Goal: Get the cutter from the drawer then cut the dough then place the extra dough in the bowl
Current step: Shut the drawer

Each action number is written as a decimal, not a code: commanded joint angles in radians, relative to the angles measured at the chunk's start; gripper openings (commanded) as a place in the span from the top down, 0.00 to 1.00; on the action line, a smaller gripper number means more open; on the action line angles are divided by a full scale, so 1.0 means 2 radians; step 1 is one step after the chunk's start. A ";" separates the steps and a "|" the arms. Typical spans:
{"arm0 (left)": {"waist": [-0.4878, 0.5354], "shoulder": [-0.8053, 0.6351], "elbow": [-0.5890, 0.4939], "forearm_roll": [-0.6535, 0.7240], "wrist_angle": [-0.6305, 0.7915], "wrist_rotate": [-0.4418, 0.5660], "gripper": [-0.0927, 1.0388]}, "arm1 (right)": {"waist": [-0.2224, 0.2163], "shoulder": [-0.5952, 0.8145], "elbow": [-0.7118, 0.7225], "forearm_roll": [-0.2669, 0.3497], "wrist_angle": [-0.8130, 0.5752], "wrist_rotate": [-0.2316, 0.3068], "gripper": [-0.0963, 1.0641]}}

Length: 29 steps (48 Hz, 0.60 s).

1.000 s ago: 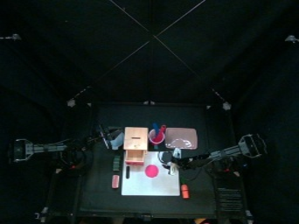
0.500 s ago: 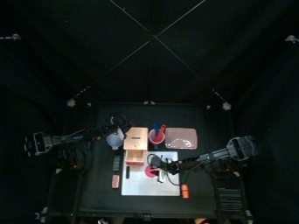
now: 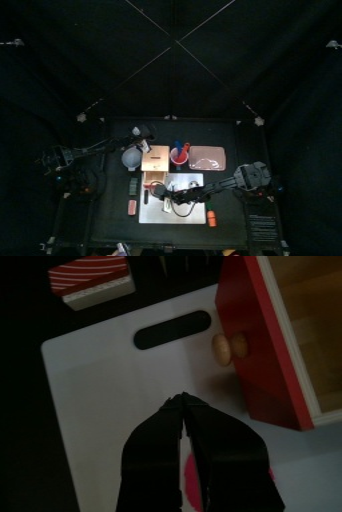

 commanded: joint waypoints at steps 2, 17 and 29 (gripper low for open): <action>0.003 0.006 -0.025 0.022 0.002 -0.001 0.60 | -0.001 0.003 -0.044 -0.006 0.024 -0.001 0.59; 0.006 0.034 -0.044 0.061 0.041 -0.001 0.62 | -0.007 0.035 -0.081 -0.015 0.022 -0.002 0.59; 0.005 0.058 -0.065 0.070 0.063 0.000 0.62 | -0.021 0.048 -0.087 -0.025 0.028 -0.002 0.59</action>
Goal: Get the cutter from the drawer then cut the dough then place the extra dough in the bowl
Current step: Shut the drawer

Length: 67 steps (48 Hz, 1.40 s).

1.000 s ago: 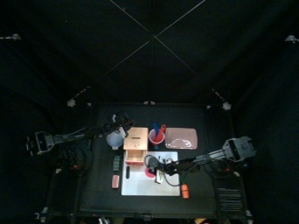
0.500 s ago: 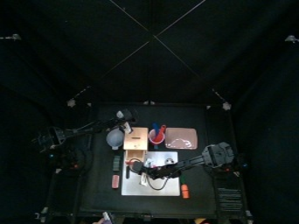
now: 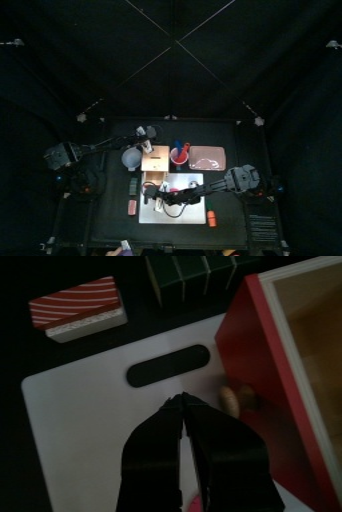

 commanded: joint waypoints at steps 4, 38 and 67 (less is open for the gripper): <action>-0.001 0.007 -0.031 0.003 0.005 0.000 0.62 | -0.012 -0.012 -0.011 -0.004 0.002 -0.001 0.59; -0.018 0.026 -0.043 0.007 0.042 0.000 0.62 | -0.043 -0.011 -0.007 -0.048 0.033 -0.002 0.59; -0.018 0.048 -0.065 0.018 0.041 0.000 0.63 | -0.087 -0.011 -0.007 -0.087 0.049 -0.001 0.59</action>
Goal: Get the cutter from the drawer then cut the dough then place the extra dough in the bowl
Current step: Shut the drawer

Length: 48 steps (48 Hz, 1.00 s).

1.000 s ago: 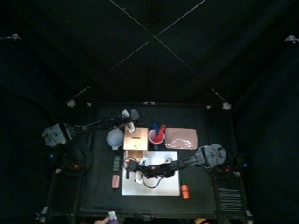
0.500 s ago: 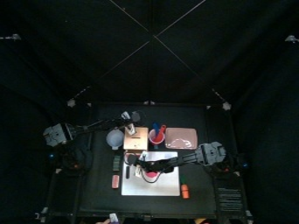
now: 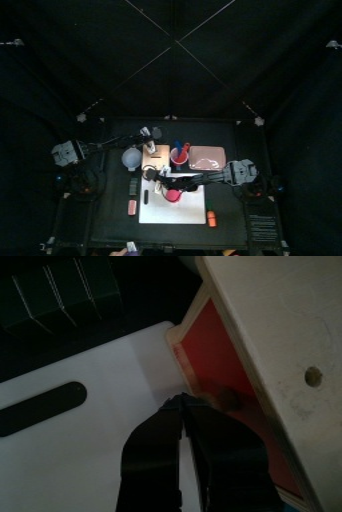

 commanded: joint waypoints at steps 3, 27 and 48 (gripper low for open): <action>-0.001 0.005 -0.024 0.004 -0.002 -0.001 0.63 | -0.018 -0.013 -0.008 -0.010 0.001 0.001 0.59; 0.005 0.011 -0.025 0.006 0.002 -0.001 0.63 | -0.043 -0.013 -0.002 -0.018 -0.002 0.000 0.59; 0.008 0.013 -0.026 0.006 0.002 -0.001 0.63 | -0.052 -0.004 -0.010 -0.024 -0.012 0.001 0.59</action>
